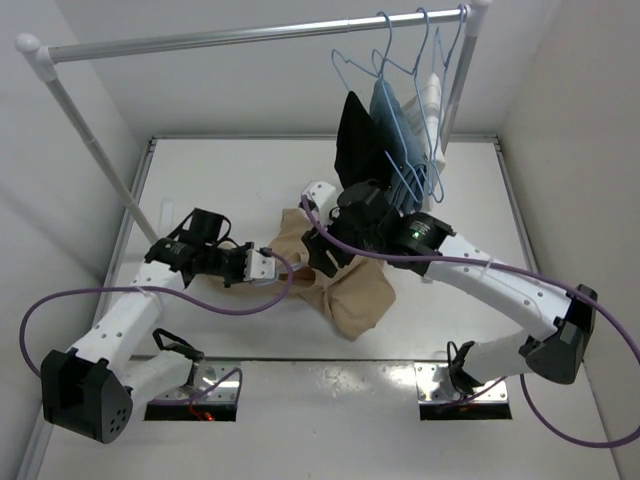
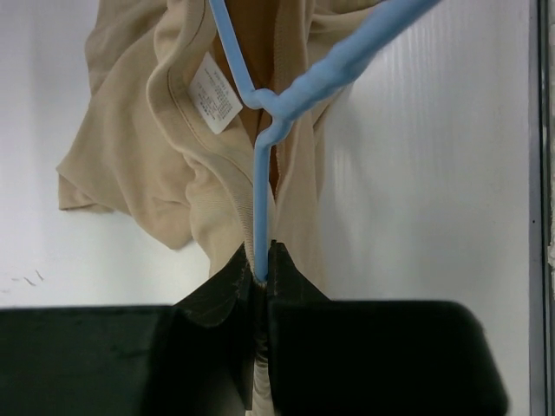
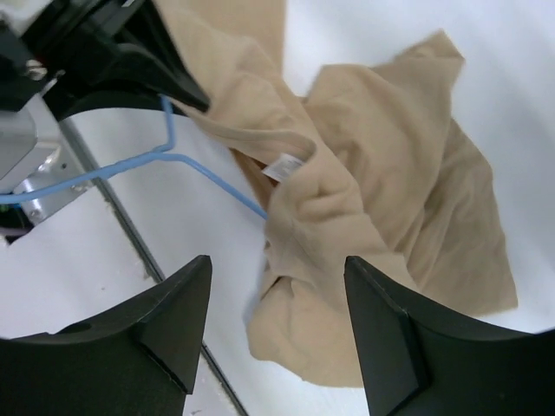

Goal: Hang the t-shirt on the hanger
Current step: Place tshirt on hanger

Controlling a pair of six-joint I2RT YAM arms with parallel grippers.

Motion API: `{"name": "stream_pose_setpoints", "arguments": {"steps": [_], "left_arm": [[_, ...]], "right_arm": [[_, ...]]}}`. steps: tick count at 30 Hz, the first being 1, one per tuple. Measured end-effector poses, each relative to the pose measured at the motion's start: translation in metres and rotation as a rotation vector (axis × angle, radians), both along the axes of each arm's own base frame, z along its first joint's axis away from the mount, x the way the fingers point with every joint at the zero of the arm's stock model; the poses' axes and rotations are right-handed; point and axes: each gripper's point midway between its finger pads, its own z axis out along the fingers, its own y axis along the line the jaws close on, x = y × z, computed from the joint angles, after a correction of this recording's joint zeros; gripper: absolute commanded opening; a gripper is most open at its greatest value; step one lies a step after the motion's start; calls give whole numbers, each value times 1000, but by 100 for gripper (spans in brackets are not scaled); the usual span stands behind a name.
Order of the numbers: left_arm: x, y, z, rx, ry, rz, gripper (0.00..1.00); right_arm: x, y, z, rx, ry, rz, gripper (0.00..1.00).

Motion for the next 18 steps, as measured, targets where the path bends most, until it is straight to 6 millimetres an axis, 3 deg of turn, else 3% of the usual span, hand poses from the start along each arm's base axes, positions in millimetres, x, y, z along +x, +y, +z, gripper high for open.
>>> {"name": "stream_pose_setpoints", "arguments": {"steps": [5,11,14,15,18], "left_arm": [[-3,-5,10,-21,-20,-52,0],[-6,-8,19,-42,-33,-88,0],[-8,-9,20,-55,-23,-93,0],[-8,-8,20,-55,-21,-92,0],[1,-4,26,-68,-46,-68,0]], "right_arm": [[-10,10,-11,-15,8,113,63],[-14,32,-53,-58,90,211,60],[-11,38,-67,-54,98,209,33],[-11,39,-70,-47,102,205,15],[-26,48,-73,-27,107,268,0]]}}
